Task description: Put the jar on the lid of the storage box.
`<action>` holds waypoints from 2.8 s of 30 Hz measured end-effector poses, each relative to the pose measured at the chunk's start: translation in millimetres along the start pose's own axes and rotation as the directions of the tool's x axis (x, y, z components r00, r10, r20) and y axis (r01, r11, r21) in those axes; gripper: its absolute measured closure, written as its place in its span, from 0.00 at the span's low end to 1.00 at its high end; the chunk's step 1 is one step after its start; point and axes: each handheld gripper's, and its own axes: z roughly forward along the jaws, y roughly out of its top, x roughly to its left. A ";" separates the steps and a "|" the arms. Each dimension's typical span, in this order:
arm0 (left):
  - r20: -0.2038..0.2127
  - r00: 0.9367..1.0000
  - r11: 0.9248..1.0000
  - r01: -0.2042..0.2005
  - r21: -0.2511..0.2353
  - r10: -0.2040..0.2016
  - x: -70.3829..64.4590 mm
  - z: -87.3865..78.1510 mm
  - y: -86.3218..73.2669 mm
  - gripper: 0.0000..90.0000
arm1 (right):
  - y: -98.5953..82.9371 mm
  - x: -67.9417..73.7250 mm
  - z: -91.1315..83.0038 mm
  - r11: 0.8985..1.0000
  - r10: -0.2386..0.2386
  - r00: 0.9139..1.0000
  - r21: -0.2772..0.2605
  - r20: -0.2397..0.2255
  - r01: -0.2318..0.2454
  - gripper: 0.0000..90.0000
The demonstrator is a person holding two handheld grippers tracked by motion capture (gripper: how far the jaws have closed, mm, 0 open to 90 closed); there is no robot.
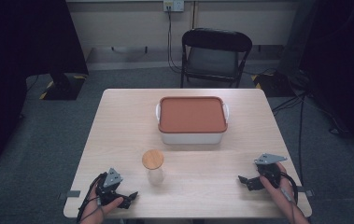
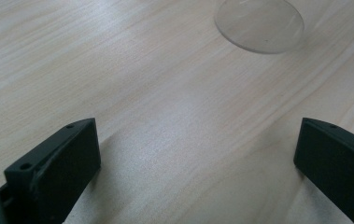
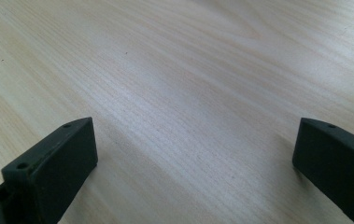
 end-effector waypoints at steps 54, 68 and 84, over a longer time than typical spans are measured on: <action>0.066 0.998 0.998 -0.008 -0.061 0.012 -12.4 1.1 28.4 0.03 | 0.0 0.0 0.0 1.000 0.000 1.000 0.000 0.000 0.000 0.00; 0.095 0.995 0.997 -0.012 -0.075 0.019 -18.2 5.5 39.3 0.03 | 0.0 0.0 0.0 1.000 0.000 1.000 0.000 0.000 0.000 0.00; 0.103 0.994 0.997 -0.015 -0.069 0.022 -21.9 12.9 45.9 0.03 | 0.0 0.0 0.0 1.000 0.000 1.000 0.000 0.000 0.000 0.00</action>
